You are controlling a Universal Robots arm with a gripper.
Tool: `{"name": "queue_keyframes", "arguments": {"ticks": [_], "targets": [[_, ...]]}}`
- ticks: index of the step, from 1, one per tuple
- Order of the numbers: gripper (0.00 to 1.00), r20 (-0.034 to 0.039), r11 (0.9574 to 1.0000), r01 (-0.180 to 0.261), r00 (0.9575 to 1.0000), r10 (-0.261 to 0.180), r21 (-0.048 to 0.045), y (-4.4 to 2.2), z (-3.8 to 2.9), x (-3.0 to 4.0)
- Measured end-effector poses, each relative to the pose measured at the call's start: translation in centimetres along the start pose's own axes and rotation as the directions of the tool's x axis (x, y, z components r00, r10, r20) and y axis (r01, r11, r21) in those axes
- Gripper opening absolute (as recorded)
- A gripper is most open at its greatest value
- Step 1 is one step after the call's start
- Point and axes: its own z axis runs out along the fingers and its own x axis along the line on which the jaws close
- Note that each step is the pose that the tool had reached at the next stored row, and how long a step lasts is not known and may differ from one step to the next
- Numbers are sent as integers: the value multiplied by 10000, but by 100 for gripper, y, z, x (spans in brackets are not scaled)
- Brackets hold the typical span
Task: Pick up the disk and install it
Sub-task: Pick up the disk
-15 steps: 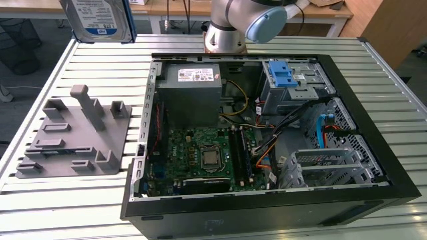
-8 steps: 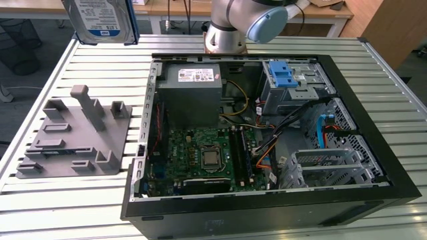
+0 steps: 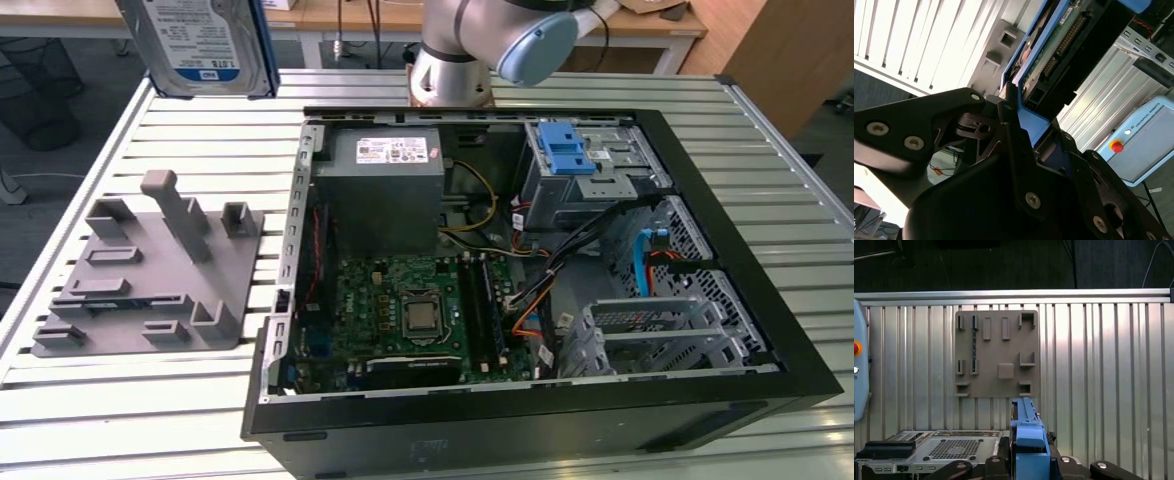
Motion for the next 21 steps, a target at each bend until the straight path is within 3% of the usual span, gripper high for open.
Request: {"name": "queue_keyframes", "arguments": {"ticks": [5, 15, 21], "targets": [[36, -2, 10000, 1, 10000, -1, 0, -47, 0, 101], [36, -3, 10000, 1, 10000, -1, -1, -482, 2, 107], [36, -2, 10000, 0, 10000, 0, -1, -495, 2, 107]]}}
